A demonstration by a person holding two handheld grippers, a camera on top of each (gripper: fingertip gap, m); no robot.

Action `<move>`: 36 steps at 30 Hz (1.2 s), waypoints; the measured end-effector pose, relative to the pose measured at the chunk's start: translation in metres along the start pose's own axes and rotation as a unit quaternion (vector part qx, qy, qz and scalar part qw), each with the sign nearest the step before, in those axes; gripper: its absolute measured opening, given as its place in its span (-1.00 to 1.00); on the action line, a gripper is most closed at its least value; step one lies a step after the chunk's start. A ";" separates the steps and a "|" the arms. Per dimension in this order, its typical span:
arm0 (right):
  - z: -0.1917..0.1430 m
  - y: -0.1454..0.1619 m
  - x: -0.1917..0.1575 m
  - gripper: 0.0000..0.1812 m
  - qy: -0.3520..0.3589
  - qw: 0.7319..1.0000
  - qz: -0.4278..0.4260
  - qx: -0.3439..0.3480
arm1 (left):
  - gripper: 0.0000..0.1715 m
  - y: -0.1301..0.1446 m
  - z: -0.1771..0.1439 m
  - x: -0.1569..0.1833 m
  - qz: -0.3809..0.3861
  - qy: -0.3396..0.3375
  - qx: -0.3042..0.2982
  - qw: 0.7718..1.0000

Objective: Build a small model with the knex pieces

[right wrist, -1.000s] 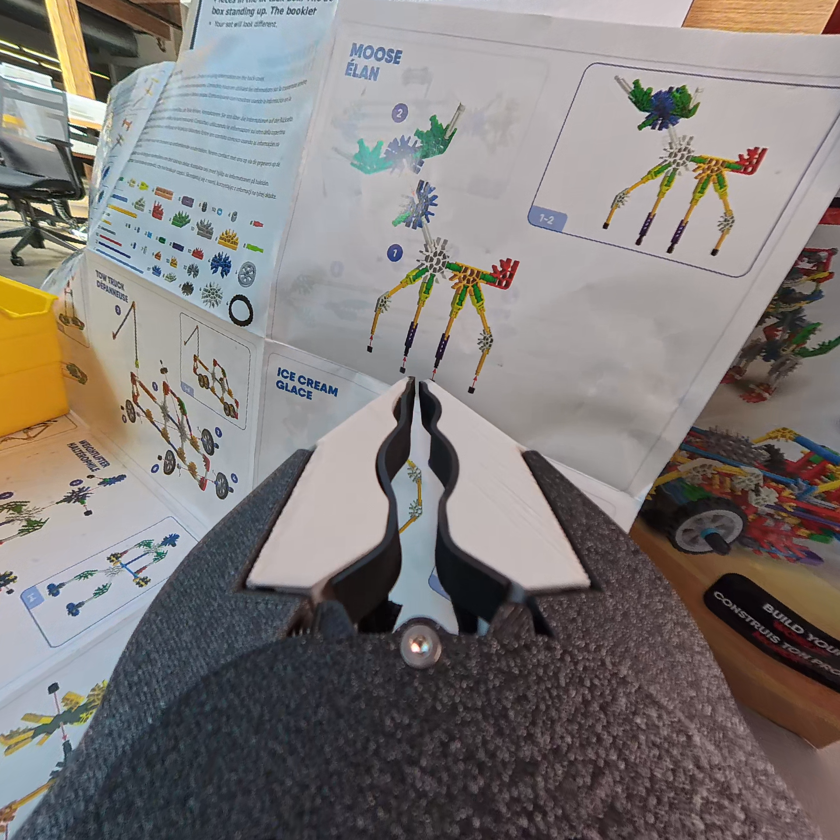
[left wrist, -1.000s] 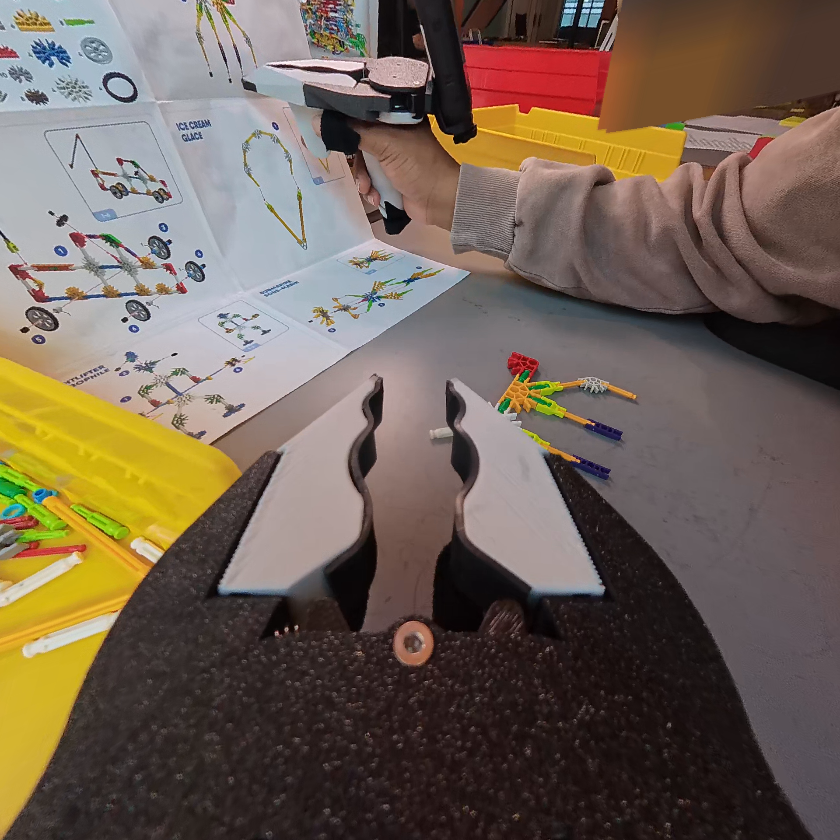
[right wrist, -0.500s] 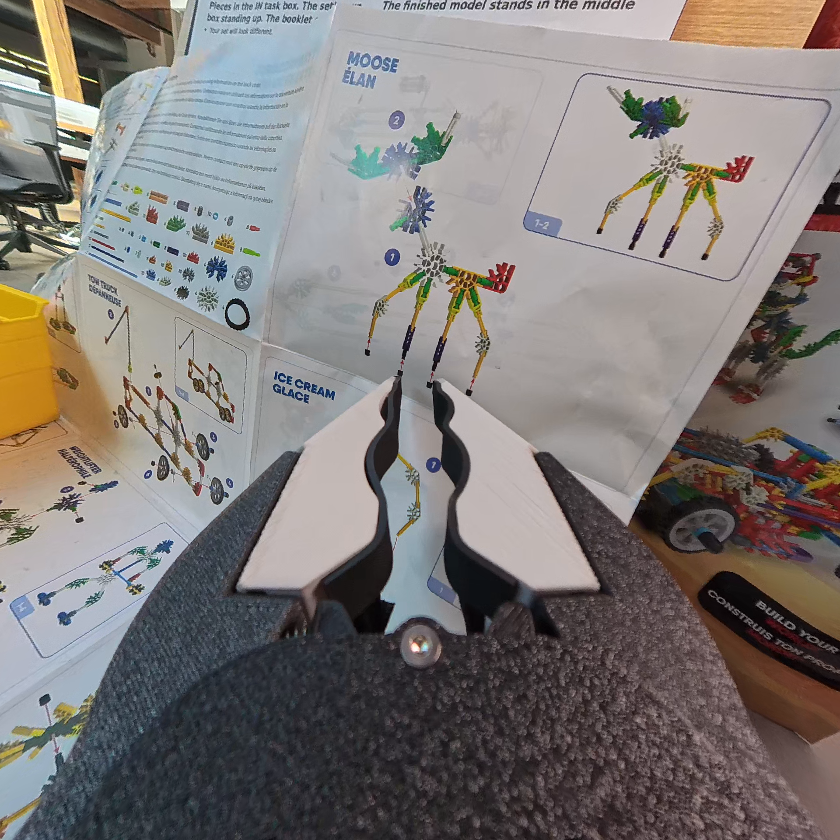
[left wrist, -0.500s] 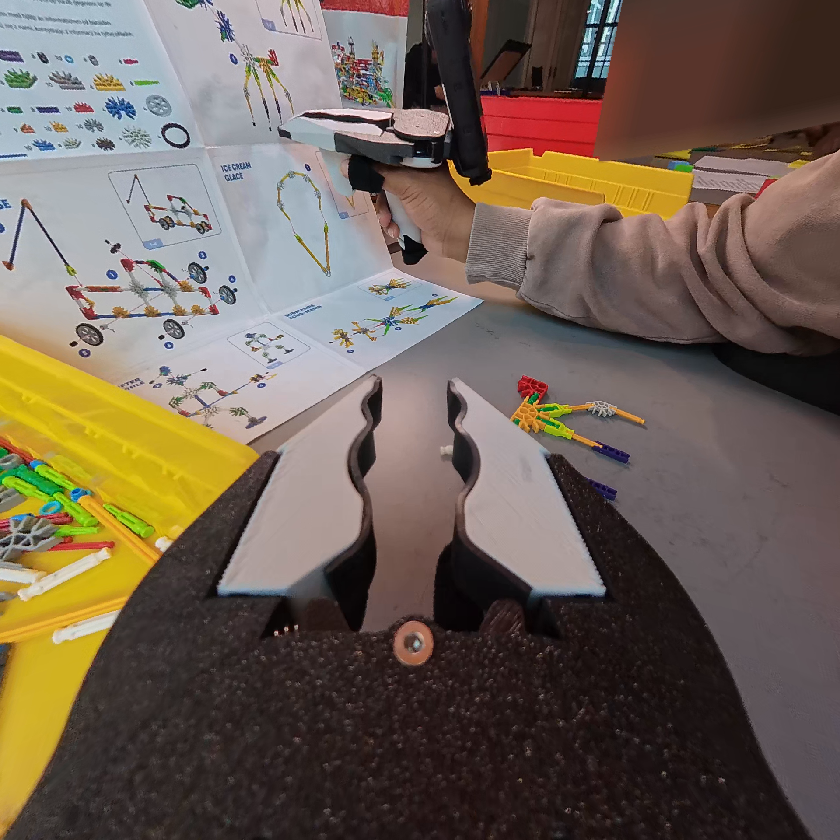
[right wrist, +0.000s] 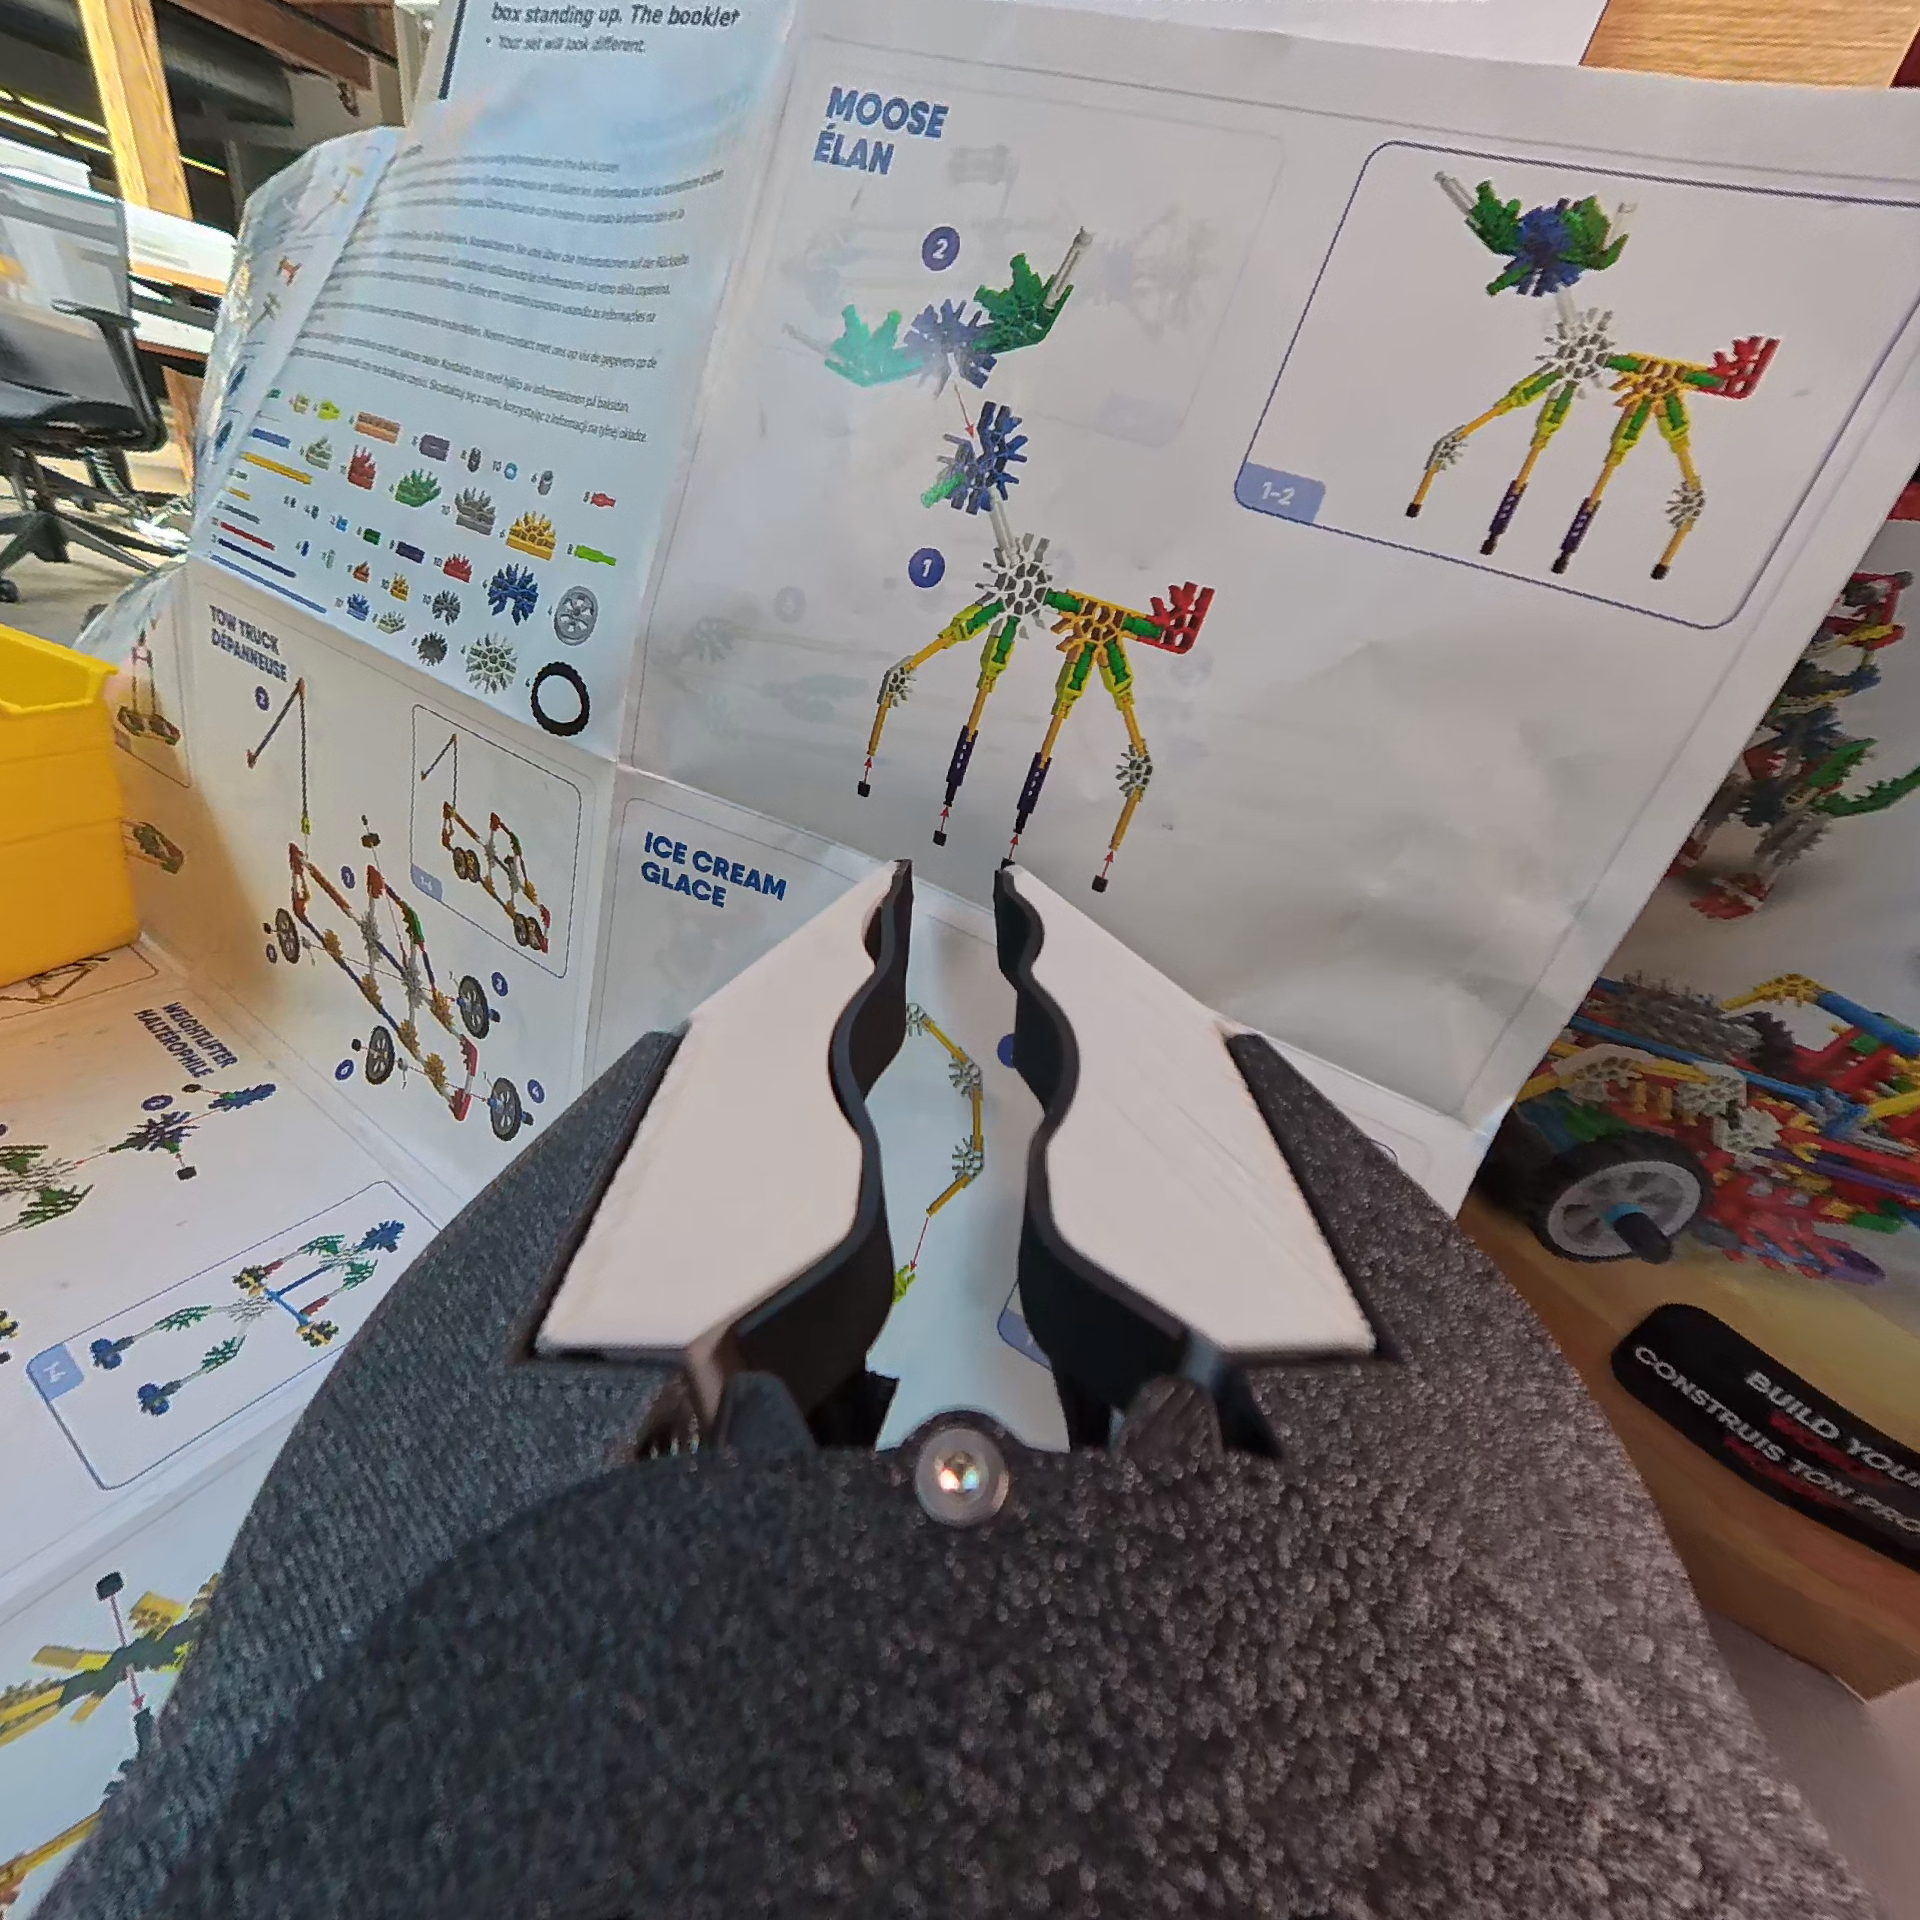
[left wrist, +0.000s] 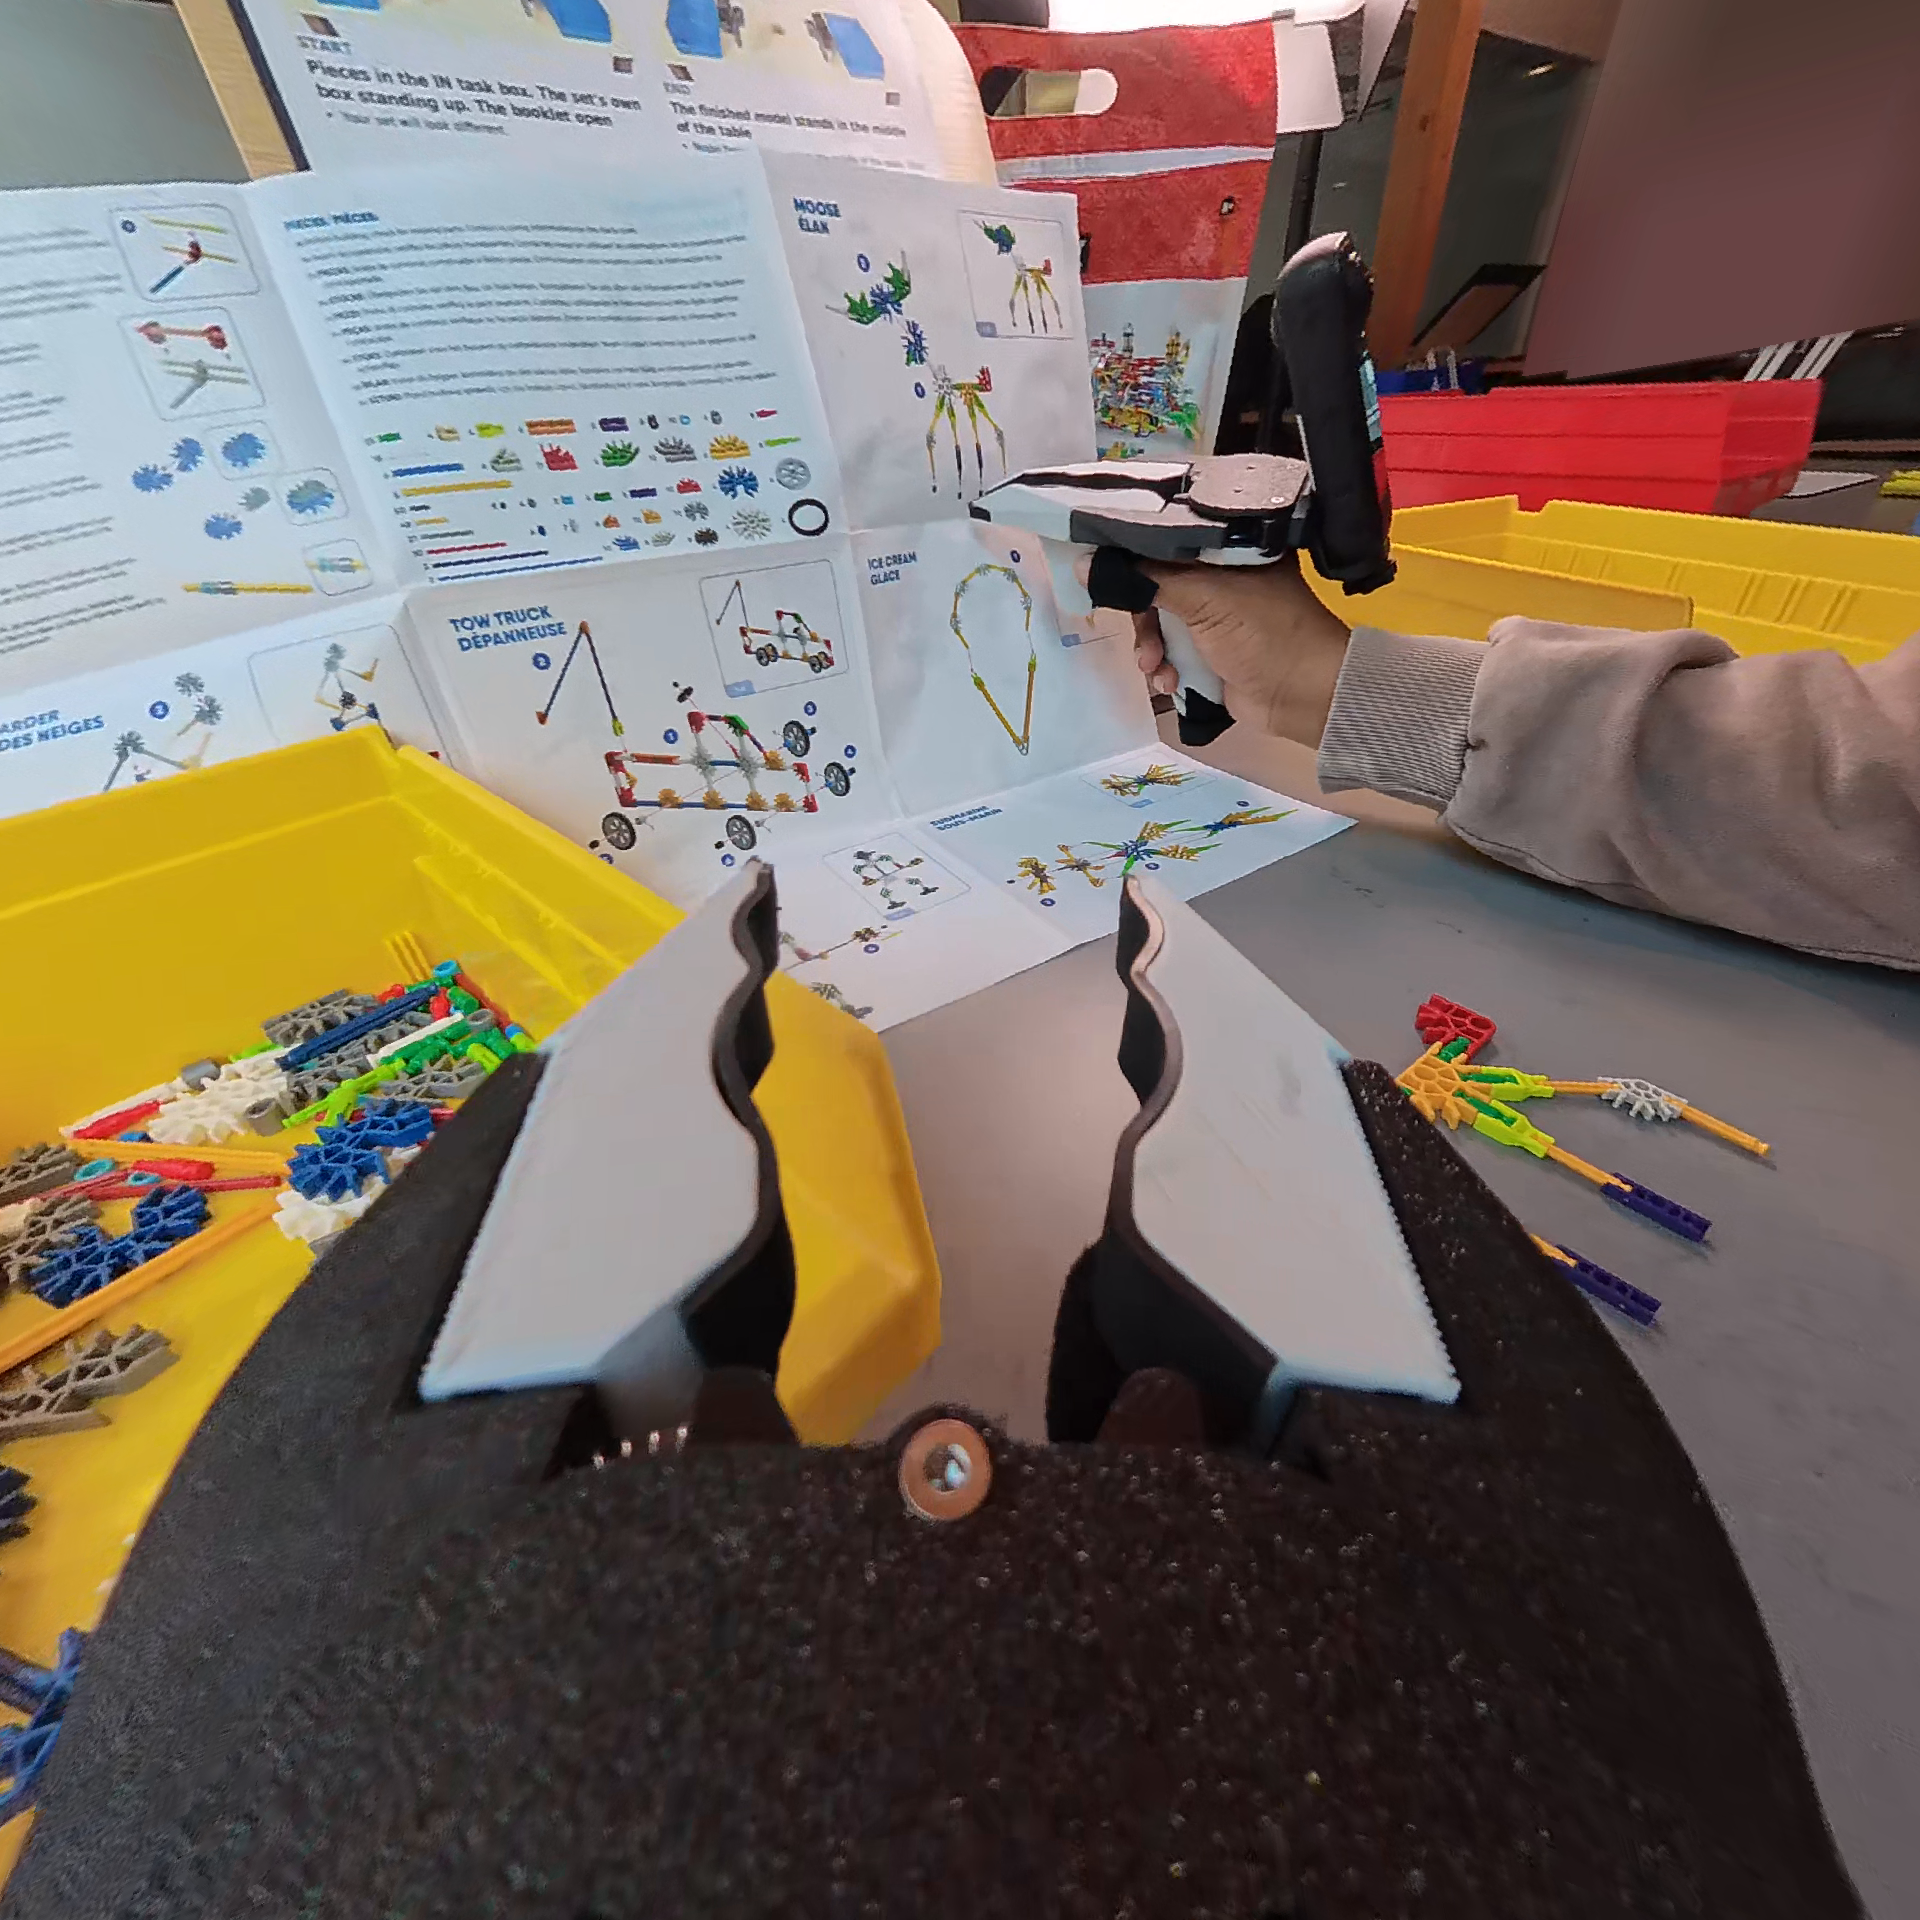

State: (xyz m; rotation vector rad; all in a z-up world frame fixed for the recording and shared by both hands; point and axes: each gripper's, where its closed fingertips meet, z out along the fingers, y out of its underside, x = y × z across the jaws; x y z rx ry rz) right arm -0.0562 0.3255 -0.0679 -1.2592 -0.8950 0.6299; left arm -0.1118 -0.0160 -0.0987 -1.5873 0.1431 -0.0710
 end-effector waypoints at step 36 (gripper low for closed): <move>-0.003 -0.002 0.005 -0.78 0.013 1.000 0.001 0.013 | -0.10 0.004 -0.003 -0.013 -0.011 -0.021 -0.018 1.000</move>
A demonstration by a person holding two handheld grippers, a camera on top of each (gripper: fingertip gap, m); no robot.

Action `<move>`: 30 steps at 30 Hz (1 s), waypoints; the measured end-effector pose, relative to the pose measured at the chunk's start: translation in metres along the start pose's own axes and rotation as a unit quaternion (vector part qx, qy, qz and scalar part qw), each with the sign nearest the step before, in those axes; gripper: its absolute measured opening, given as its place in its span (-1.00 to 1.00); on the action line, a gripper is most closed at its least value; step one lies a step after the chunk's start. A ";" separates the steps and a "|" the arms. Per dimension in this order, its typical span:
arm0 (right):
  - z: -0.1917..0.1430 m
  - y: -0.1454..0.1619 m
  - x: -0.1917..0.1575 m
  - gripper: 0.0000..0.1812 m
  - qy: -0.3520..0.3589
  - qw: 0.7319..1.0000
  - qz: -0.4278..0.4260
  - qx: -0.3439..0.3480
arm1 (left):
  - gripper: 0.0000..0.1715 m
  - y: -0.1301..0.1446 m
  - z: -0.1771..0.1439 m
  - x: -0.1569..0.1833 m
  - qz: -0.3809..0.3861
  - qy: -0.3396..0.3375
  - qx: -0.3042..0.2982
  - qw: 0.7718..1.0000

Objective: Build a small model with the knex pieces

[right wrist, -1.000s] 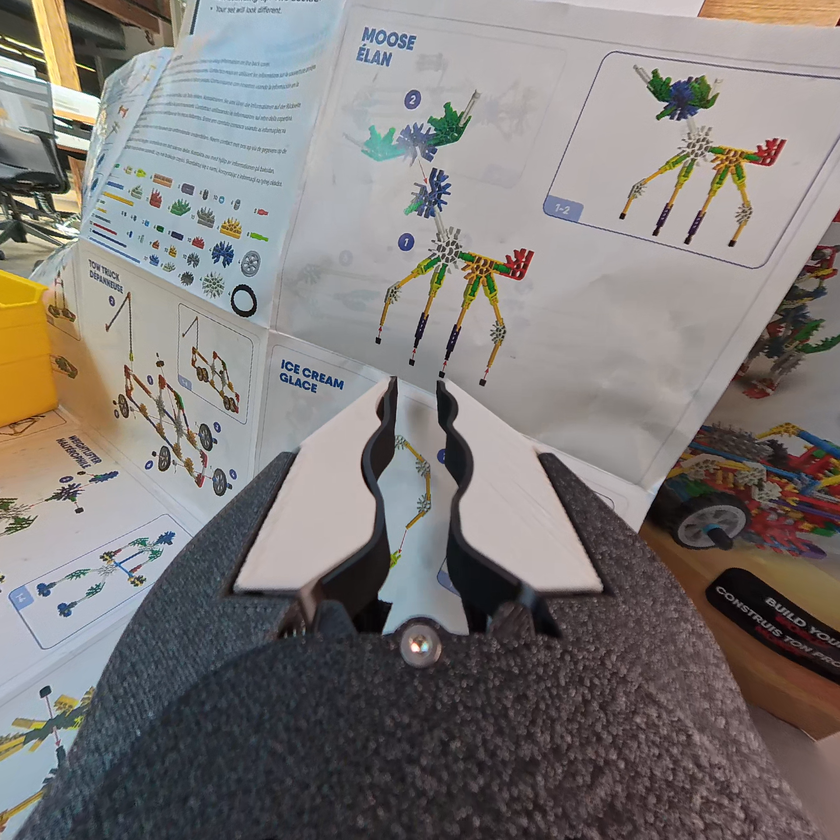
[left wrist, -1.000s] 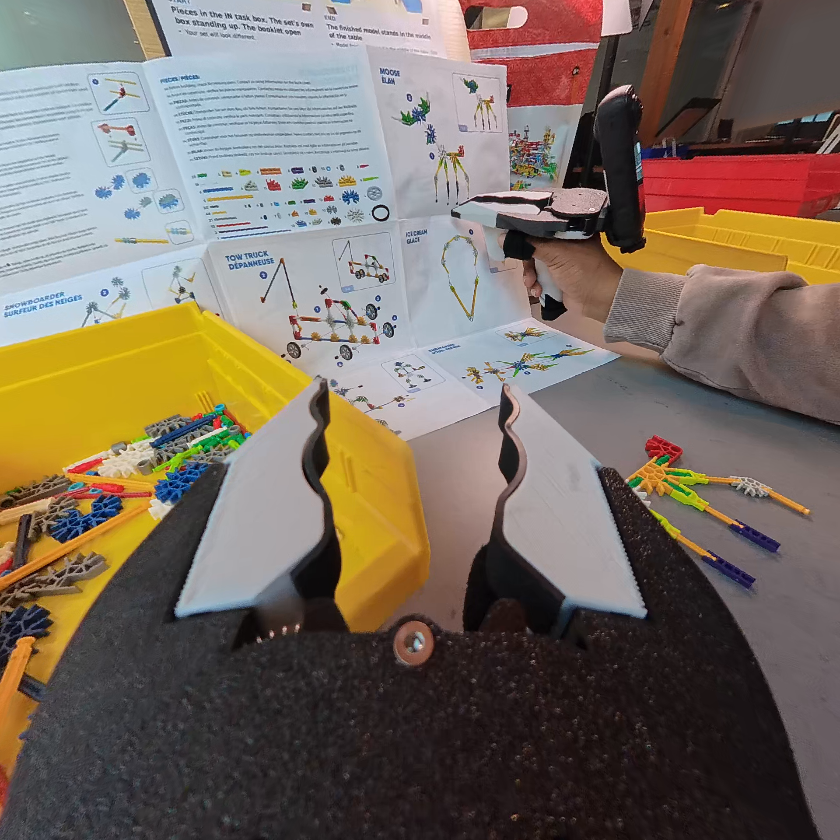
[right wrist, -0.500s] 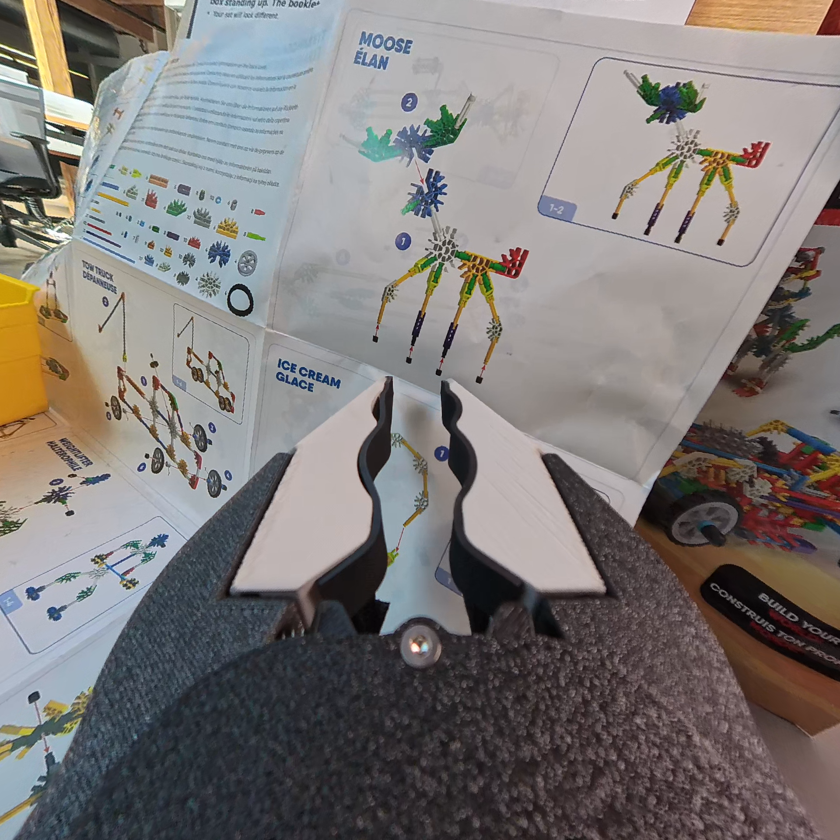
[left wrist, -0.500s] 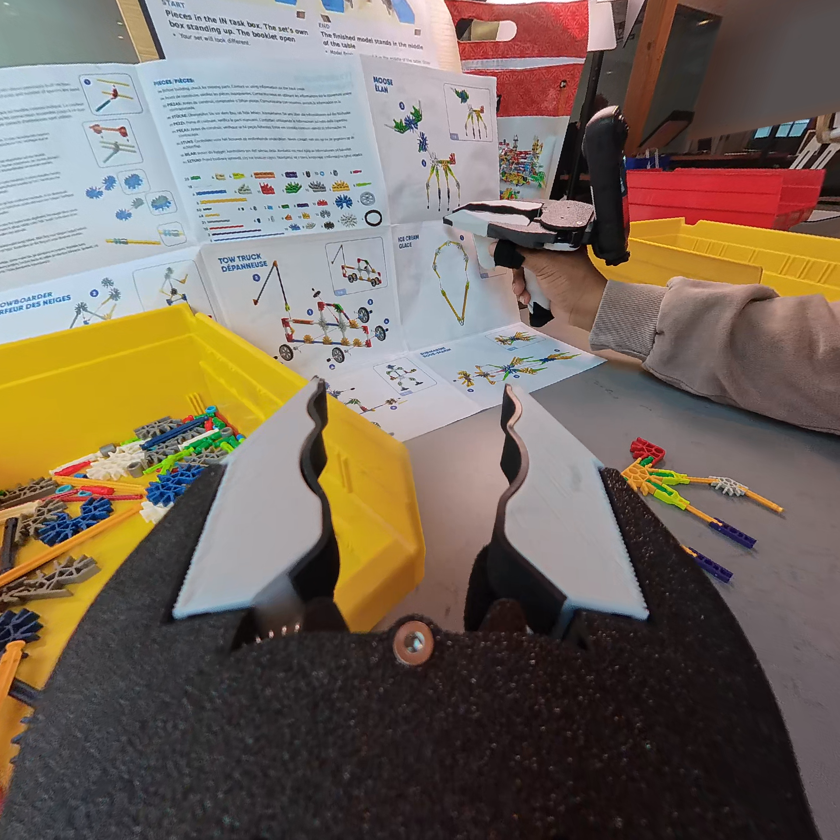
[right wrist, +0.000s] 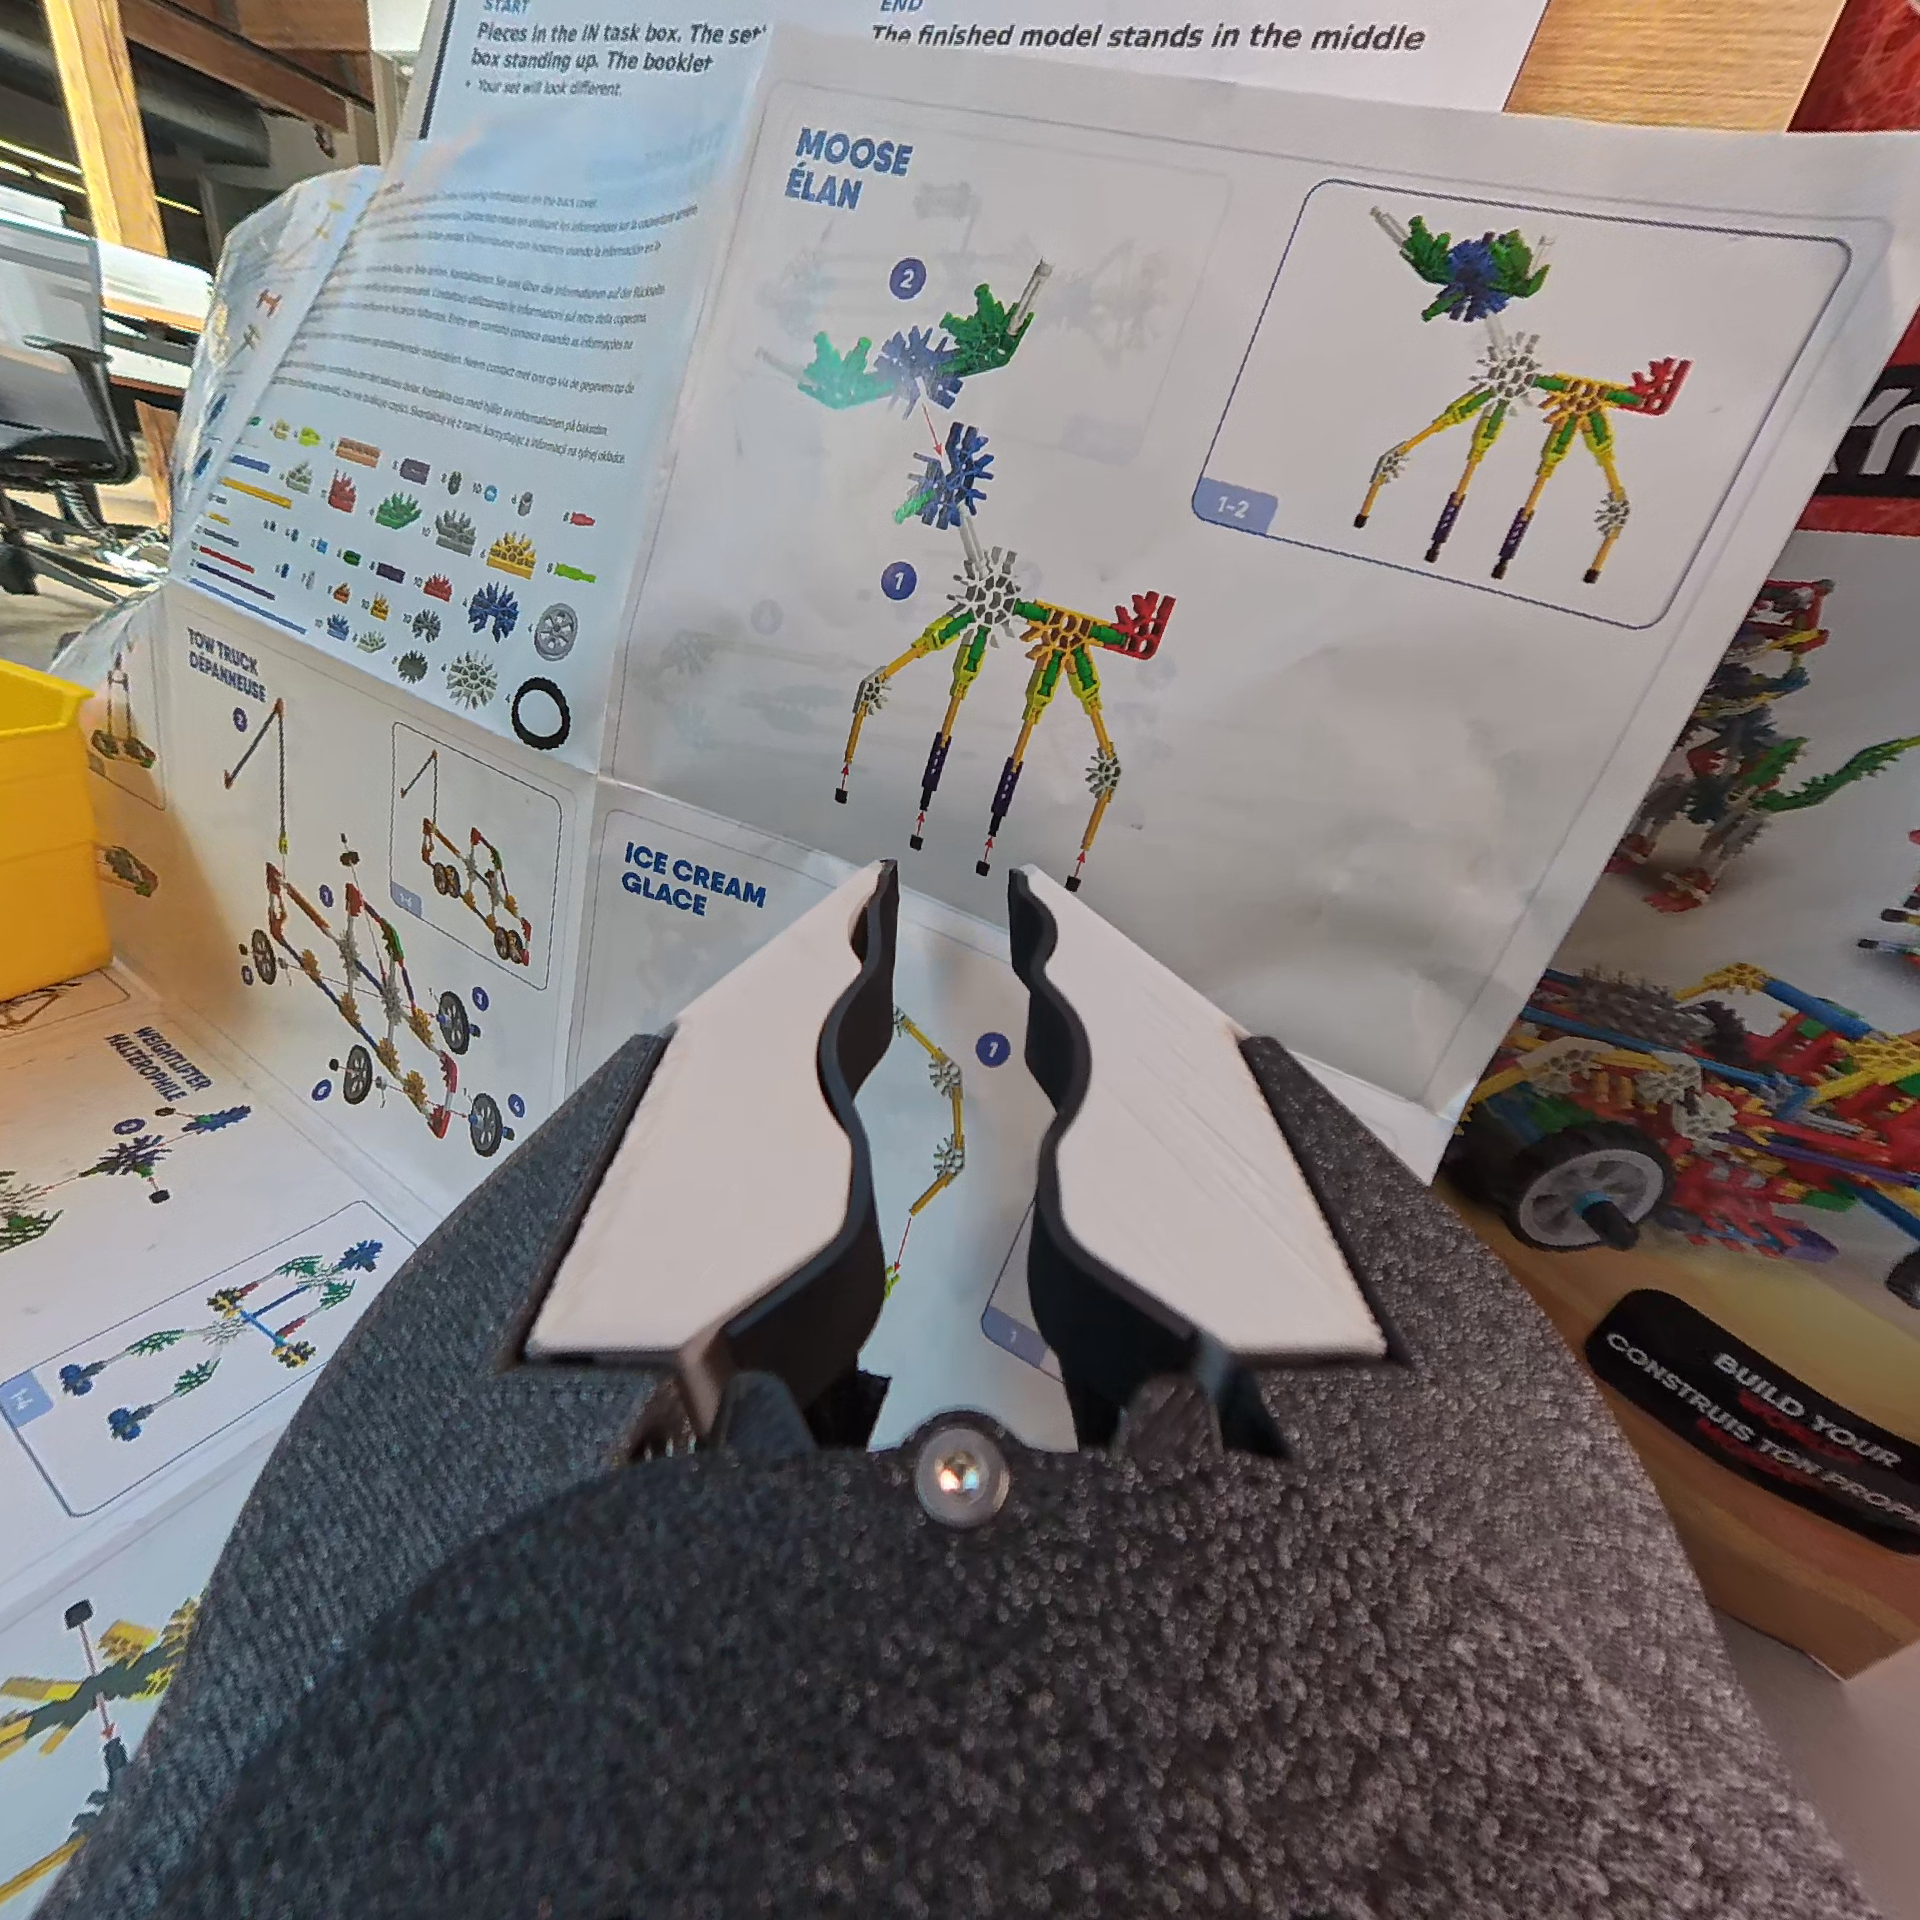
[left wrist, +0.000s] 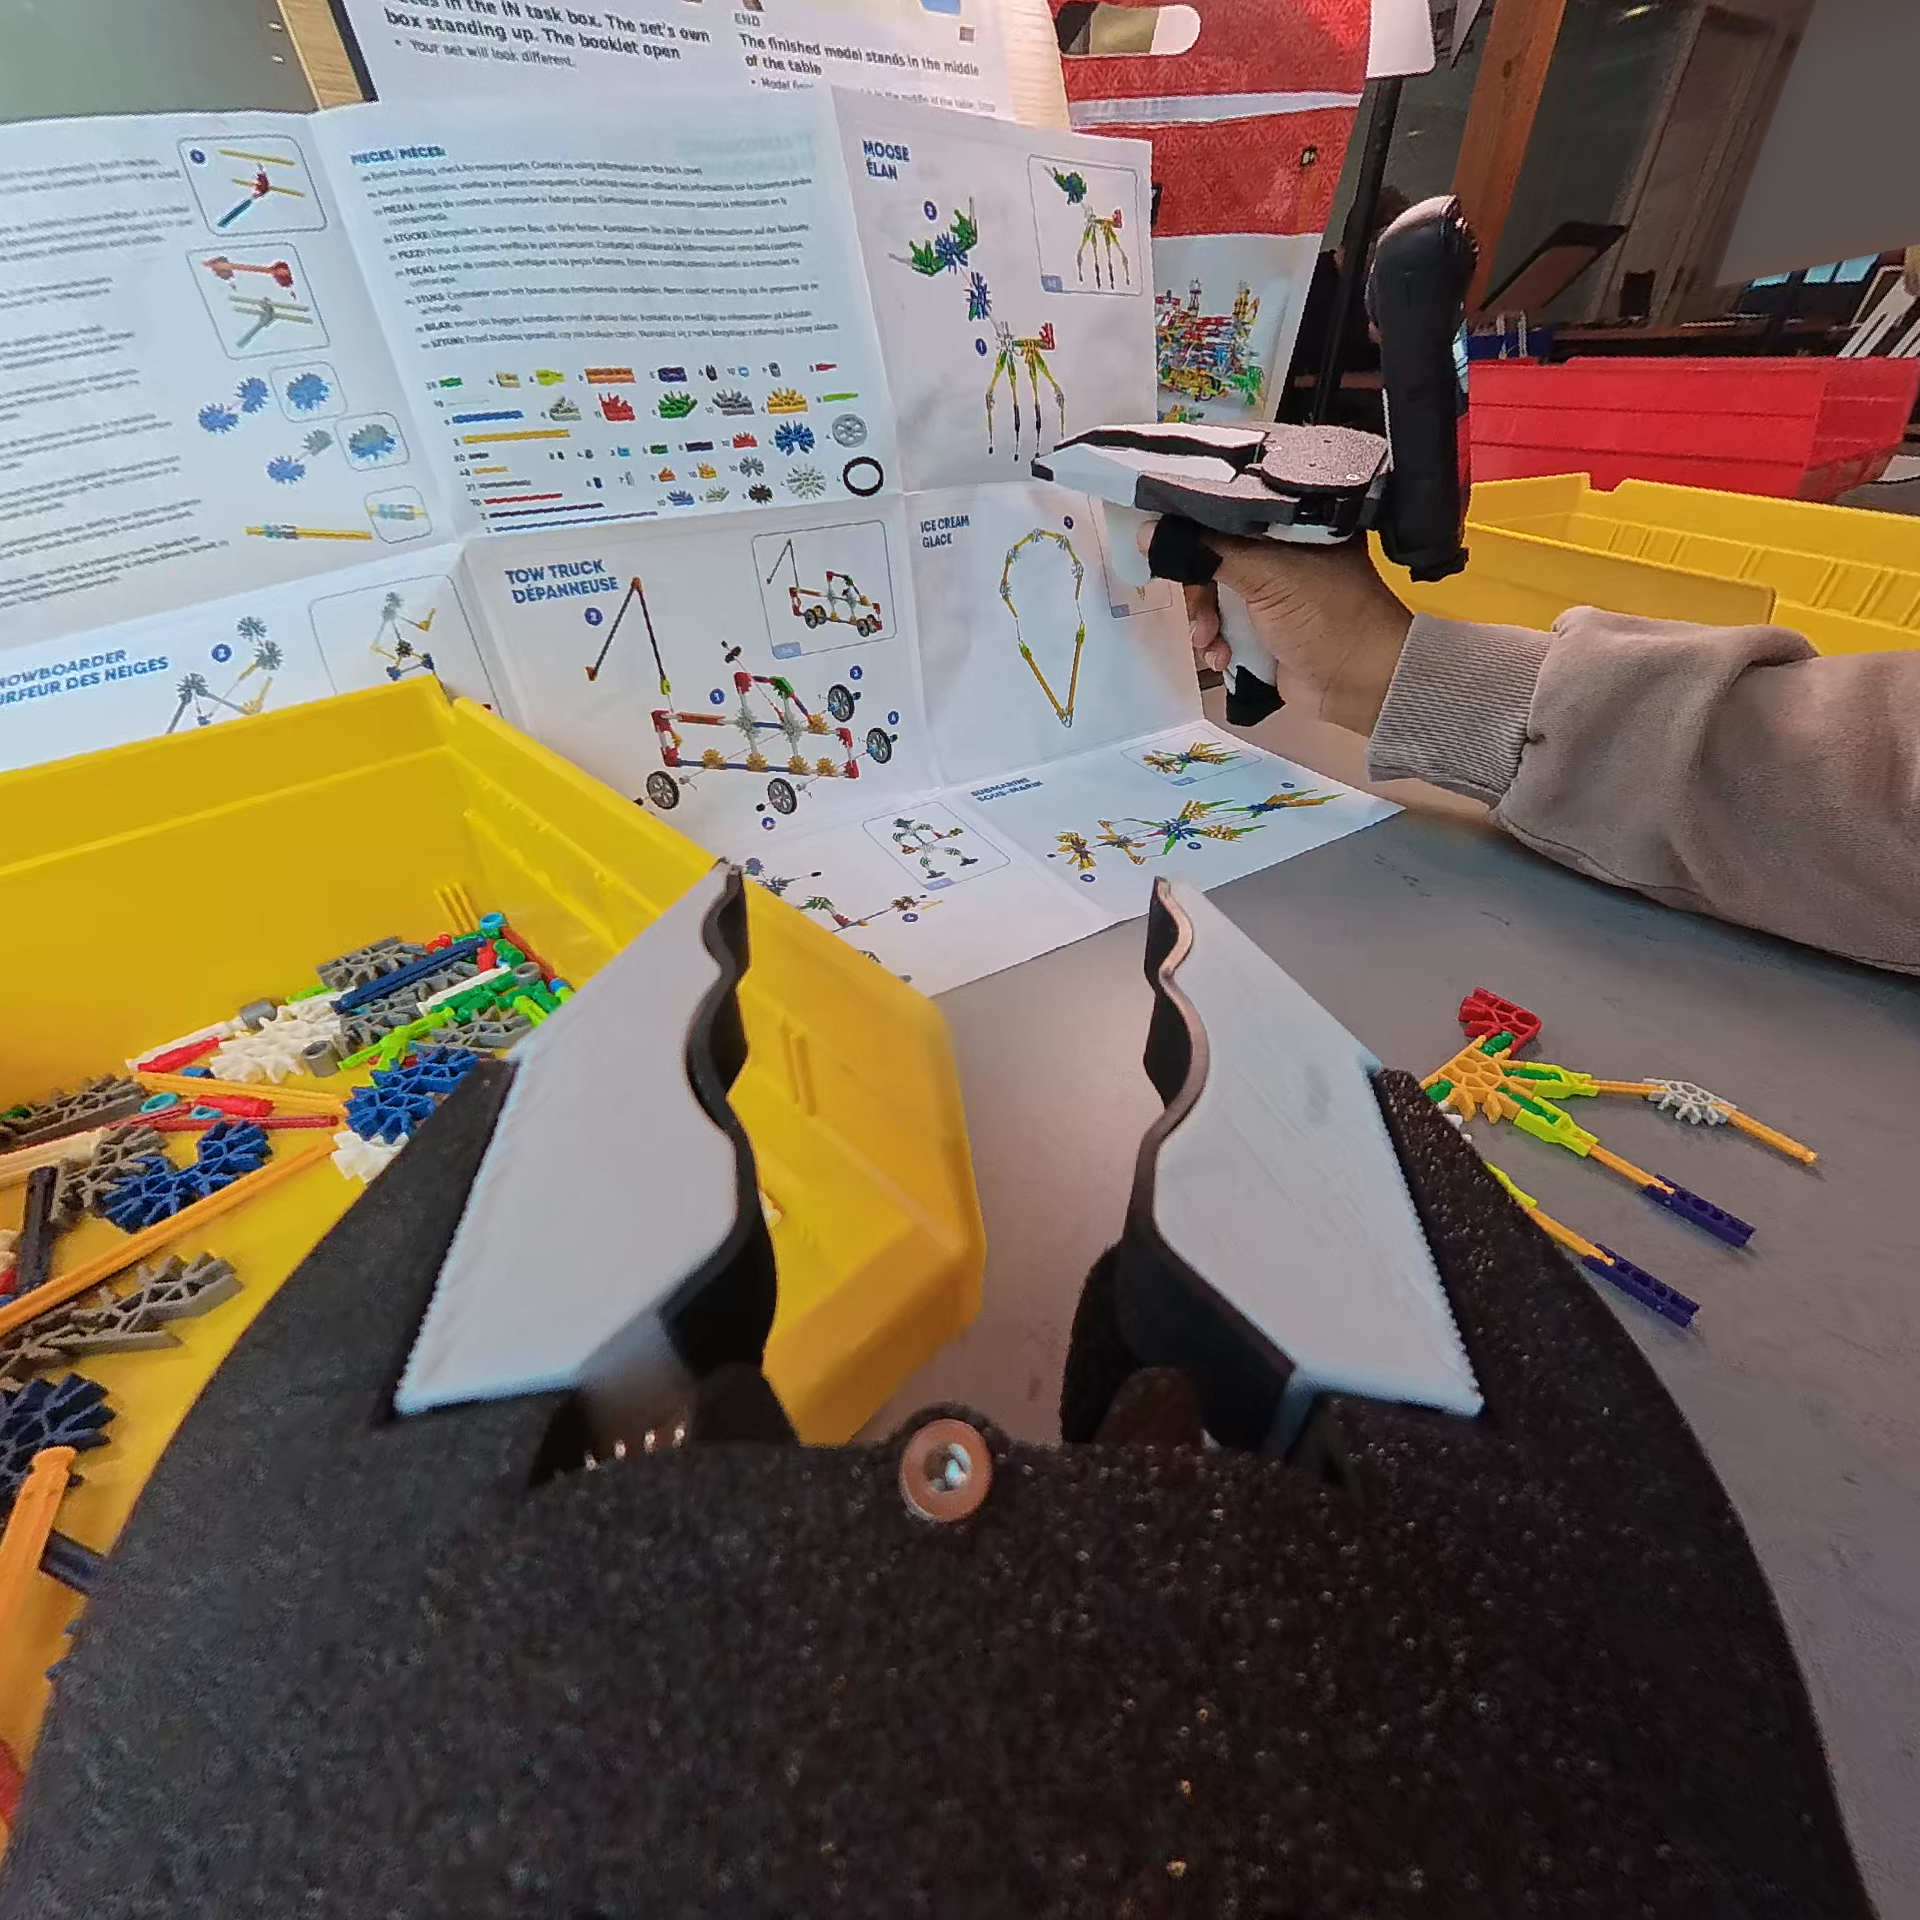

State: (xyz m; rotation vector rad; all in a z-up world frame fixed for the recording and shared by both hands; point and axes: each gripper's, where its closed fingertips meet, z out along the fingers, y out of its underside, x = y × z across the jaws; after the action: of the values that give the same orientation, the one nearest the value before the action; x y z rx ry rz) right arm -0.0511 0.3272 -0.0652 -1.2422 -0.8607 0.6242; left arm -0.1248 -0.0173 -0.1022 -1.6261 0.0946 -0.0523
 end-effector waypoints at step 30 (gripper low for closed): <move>0.001 -0.006 -0.024 -0.78 -0.030 1.000 0.005 0.004 | -0.18 0.013 0.004 -0.007 0.091 -0.029 -0.034 0.995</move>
State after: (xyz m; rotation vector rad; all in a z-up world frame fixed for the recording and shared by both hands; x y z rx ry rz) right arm -0.0656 0.3068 -0.0644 -1.2267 -0.9000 0.6753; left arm -0.1321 -0.0135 -0.1151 -1.6801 0.2018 0.1389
